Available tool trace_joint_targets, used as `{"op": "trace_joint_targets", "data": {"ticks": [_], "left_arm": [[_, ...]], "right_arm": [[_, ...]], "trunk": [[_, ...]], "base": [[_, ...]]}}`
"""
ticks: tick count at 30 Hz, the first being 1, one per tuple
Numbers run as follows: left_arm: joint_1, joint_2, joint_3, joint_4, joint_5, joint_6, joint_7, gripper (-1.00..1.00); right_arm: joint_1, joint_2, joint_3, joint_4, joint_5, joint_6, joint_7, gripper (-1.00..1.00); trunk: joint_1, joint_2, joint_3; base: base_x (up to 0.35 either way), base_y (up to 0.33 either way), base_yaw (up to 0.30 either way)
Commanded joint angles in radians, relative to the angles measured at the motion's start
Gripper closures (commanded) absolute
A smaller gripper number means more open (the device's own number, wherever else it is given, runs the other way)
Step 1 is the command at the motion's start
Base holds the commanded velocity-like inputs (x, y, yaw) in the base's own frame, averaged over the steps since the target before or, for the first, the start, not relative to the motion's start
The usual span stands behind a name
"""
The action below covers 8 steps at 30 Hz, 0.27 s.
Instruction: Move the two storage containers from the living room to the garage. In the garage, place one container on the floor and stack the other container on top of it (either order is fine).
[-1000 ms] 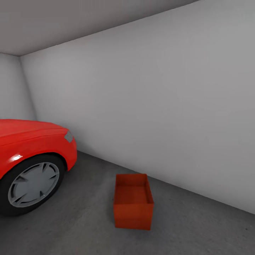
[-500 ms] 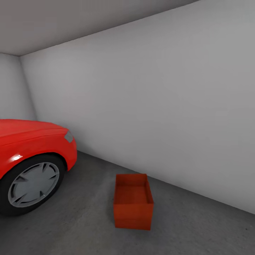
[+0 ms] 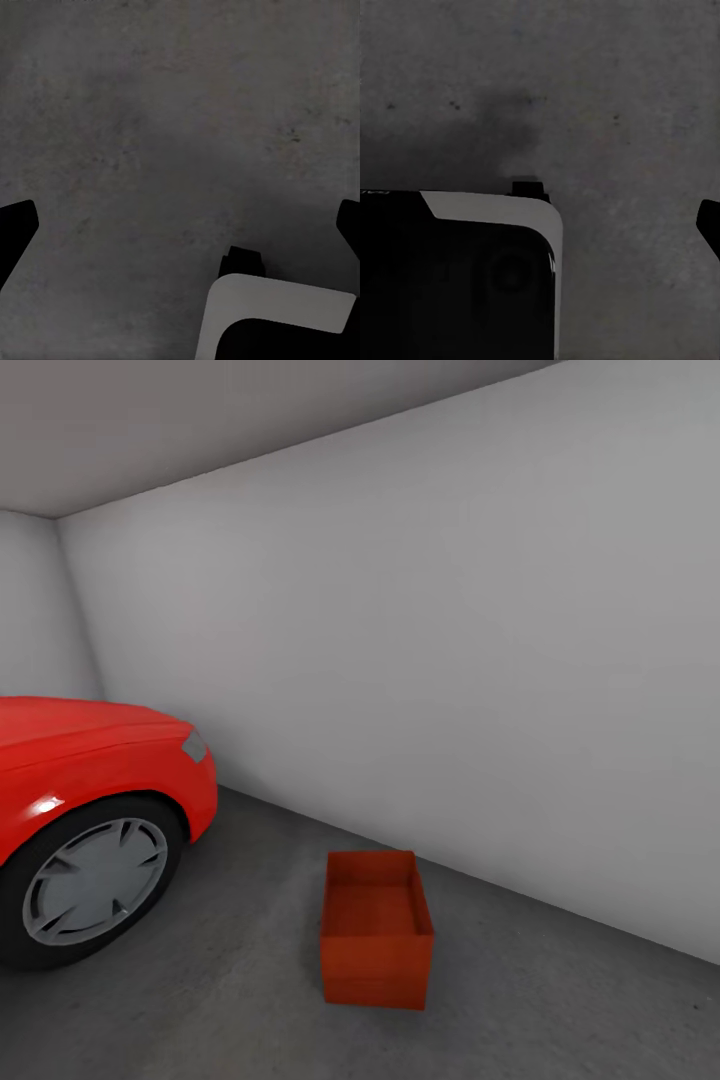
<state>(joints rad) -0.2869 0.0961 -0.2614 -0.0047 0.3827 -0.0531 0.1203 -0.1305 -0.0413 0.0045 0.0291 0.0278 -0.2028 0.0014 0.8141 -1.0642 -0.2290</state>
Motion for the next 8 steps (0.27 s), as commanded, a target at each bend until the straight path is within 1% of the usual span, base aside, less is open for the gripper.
{"op": "trace_joint_targets", "data": {"ticks": [1,8], "left_arm": [[0.0,0.0,-0.009,0.0,0.008,-0.002,0.002,-1.0],[-0.001,-0.002,-0.008,0.0,0.008,-0.002,0.002,-1.0]], "right_arm": [[-0.001,0.0,0.0,0.003,0.003,-0.006,0.0,-1.0],[-0.001,0.0,0.0,0.003,0.003,-0.006,0.0,-1.0]], "trunk": [[0.0,-0.001,-0.001],[0.0,-0.001,-0.001]], "base": [[0.0,0.0,0.0],[0.0,0.0,0.0]]}}
